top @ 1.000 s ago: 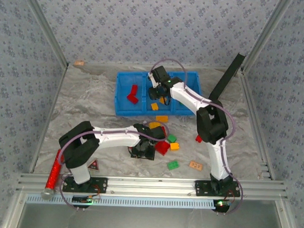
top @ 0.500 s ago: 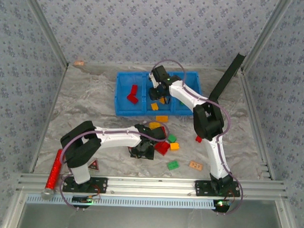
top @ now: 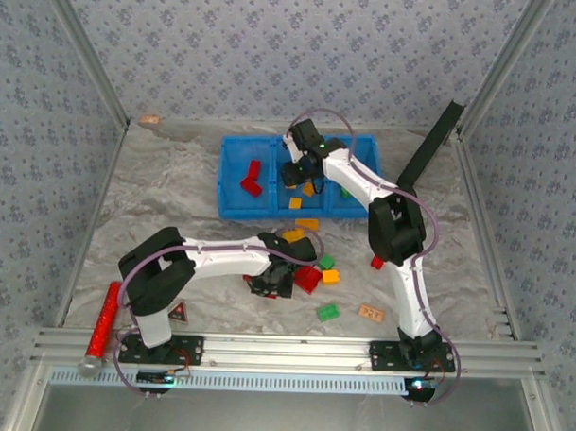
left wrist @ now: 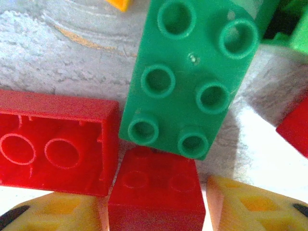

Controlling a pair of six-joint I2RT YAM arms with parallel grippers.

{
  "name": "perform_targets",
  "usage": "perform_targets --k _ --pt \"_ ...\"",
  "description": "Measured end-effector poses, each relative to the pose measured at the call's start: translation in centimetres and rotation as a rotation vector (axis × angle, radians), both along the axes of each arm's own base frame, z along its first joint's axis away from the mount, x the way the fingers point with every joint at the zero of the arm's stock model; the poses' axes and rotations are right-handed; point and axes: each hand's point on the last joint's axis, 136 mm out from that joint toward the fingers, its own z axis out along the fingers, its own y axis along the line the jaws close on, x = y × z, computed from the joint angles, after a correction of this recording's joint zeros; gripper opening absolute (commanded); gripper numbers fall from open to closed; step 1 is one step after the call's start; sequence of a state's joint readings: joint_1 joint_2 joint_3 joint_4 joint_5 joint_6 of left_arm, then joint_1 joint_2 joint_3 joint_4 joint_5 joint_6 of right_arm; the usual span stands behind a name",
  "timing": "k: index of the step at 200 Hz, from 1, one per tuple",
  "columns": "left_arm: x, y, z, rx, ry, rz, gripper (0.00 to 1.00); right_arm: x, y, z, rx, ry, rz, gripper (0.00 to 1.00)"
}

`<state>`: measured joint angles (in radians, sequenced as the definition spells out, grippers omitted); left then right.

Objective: Sort the legos into containers by color
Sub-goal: Pick up the lego from the middle-left of the table.

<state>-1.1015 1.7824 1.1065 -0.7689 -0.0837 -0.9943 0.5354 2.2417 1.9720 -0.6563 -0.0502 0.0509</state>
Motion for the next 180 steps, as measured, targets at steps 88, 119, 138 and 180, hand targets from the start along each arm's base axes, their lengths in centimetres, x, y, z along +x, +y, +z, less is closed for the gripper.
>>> perform_targets --k 88,119,138,180 --pt "0.0 -0.3 0.0 0.000 0.009 -0.024 0.27 -2.9 -2.4 11.9 0.120 -0.150 -0.001 0.61" --pt "0.0 -0.5 1.3 -0.001 0.028 -0.057 0.24 -6.5 -7.0 14.4 0.120 -0.180 -0.061 0.67" --pt "0.8 -1.3 3.4 -0.045 0.017 -0.076 0.23 -8.6 -10.3 15.0 0.116 -0.190 -0.125 0.75" --pt "6.1 -0.7 9.2 -0.158 -0.077 -0.055 0.22 -15.1 -13.9 12.6 0.127 -0.123 -0.208 0.96"
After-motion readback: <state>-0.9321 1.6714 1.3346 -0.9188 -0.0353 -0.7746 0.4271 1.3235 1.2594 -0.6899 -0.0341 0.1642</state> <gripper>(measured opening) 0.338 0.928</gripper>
